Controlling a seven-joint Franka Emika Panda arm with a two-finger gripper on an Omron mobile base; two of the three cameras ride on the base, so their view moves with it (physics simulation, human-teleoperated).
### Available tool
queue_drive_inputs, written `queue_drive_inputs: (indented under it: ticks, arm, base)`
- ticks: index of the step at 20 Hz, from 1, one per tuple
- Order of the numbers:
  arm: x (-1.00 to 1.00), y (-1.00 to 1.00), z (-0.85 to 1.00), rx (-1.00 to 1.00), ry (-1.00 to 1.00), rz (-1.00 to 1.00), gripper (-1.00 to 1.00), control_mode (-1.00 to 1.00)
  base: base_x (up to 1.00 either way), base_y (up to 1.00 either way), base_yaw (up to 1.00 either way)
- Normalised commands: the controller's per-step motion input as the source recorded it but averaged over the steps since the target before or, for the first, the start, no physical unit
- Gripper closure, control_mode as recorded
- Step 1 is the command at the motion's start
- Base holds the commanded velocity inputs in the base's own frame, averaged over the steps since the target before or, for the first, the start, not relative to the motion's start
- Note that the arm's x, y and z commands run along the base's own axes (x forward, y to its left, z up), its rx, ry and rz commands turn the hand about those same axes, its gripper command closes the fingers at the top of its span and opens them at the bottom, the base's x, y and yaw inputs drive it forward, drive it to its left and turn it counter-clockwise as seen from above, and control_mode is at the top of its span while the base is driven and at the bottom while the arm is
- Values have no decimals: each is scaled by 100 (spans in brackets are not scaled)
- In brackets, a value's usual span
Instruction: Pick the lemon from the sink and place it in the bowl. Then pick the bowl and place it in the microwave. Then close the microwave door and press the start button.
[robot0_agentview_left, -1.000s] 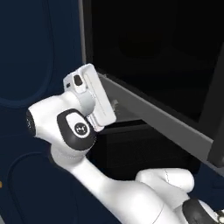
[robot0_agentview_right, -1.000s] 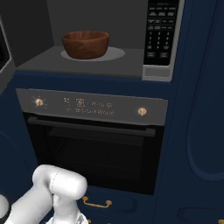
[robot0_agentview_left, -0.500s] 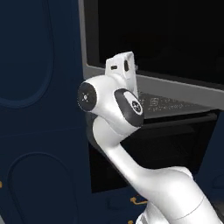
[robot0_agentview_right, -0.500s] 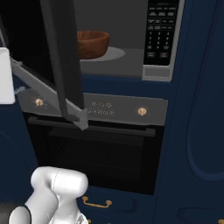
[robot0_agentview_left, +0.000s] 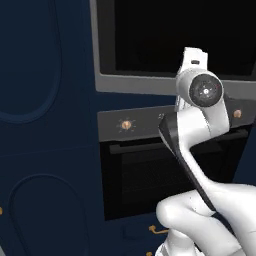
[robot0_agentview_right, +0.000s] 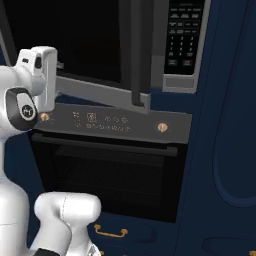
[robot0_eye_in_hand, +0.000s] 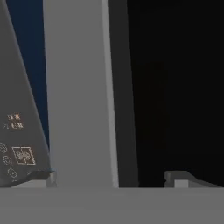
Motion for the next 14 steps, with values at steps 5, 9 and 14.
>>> queue_drive_inputs:
  ticks: [5,9,14]
  arm:
    - [48,-41,4,26,-5,43,-100,-100]
    - [77,0,8,22,0,30,-100,-100]
    - [59,0,3,16,0,28,-100,-100]
  base:
    - [0,0,0]
    - [0,0,0]
    - [0,0,0]
